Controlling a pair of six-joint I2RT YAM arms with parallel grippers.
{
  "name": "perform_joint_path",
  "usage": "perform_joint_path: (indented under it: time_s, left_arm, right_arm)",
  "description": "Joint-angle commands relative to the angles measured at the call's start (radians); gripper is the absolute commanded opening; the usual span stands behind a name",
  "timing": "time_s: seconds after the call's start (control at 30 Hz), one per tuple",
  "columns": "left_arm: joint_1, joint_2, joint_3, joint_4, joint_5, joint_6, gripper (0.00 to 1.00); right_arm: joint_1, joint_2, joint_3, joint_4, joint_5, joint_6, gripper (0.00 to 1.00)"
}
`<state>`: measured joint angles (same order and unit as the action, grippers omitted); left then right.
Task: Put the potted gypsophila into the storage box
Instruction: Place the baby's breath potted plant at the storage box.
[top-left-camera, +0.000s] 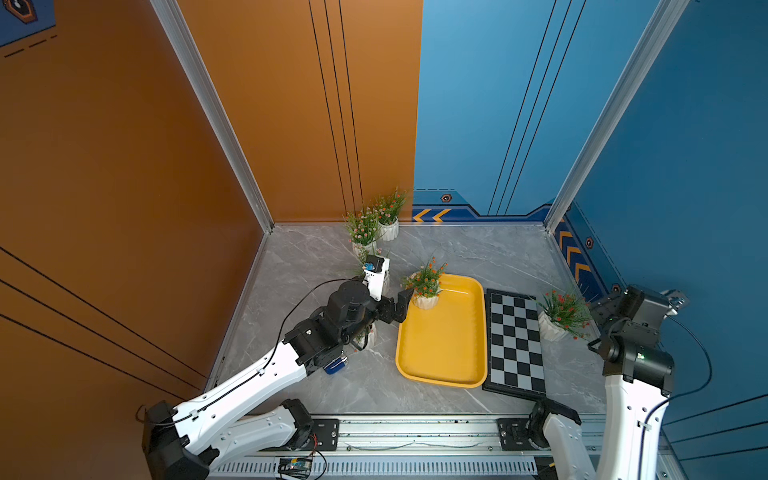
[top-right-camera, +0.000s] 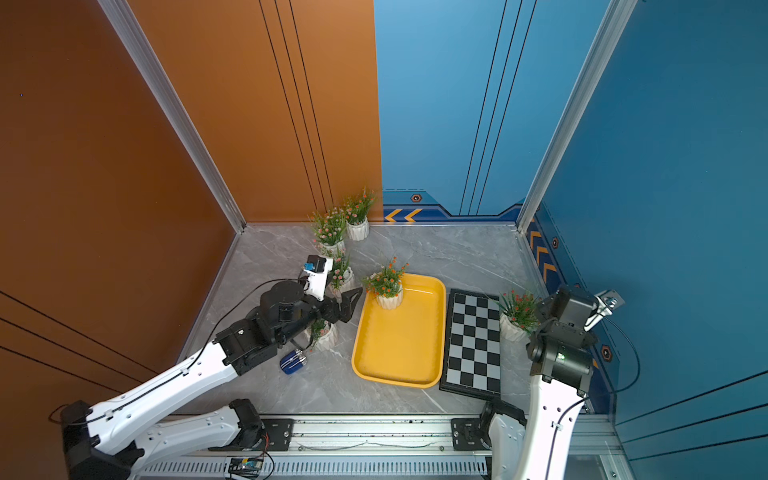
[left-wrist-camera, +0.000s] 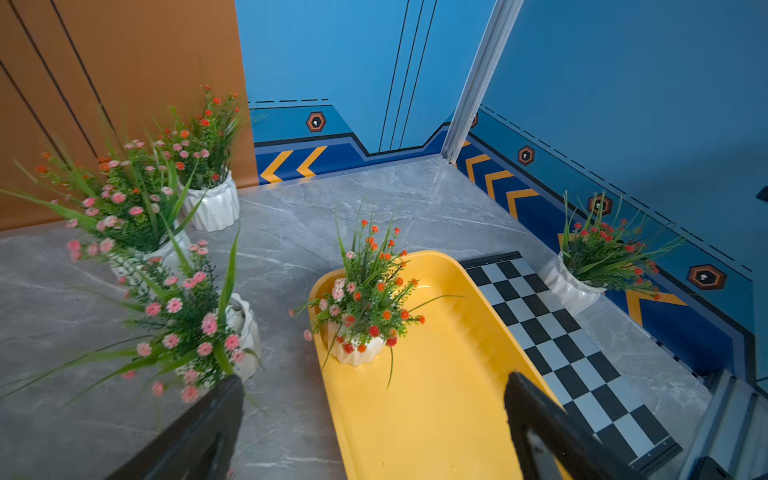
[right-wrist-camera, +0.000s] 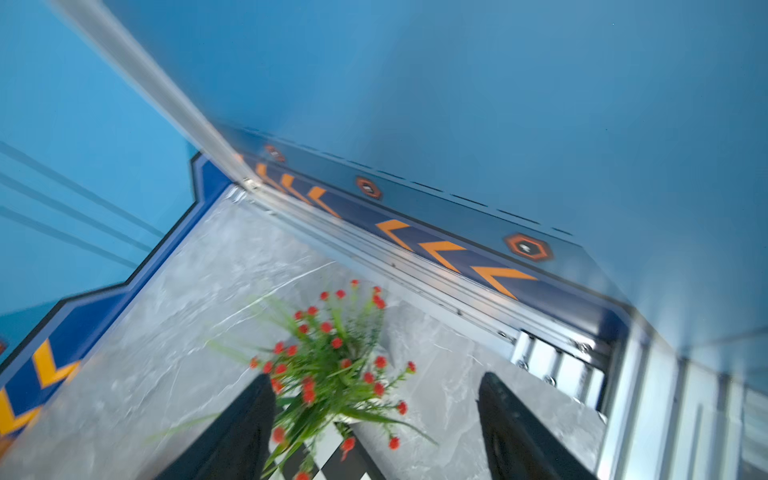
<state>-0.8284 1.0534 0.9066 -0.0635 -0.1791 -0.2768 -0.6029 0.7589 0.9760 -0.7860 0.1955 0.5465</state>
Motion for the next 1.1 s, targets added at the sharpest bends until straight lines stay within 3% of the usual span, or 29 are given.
perform_joint_path:
  time_s: [0.0,0.07,0.2,0.33,0.43,0.63,0.83,1.07]
  left_arm:
    - [0.005,0.068,0.058,0.077,0.144,0.033,0.98]
    - [0.007,0.120,0.095,0.095,0.217,0.048,0.98]
    - [0.023,0.199,0.165,0.126,0.281,0.068,0.98]
    - [0.073,0.274,0.216,0.146,0.365,0.056,0.98]
    - [0.109,0.322,0.243,0.164,0.404,0.031,0.98]
    - [0.143,0.370,0.275,0.167,0.420,0.011,0.98]
    - [0.159,0.378,0.278,0.169,0.413,0.002,0.98]
    - [0.164,0.373,0.275,0.170,0.389,-0.007,0.98]
  right_arm:
    - [-0.215,0.080,-0.052,-0.019,-0.273,0.018,0.74]
    - [-0.284,0.114,-0.083,-0.006,-0.276,0.018,0.72]
    - [-0.324,0.151,-0.166,0.035,-0.173,0.057,0.72]
    - [-0.371,0.203,-0.244,0.109,-0.260,0.050,0.65]
    - [-0.341,0.227,-0.282,0.175,-0.319,0.038,0.63]
    - [-0.211,0.338,-0.255,0.200,-0.264,-0.003,0.63]
    - [-0.156,0.467,-0.232,0.253,-0.365,-0.053,0.59]
    - [-0.118,0.452,-0.212,0.286,-0.383,-0.080,0.56]
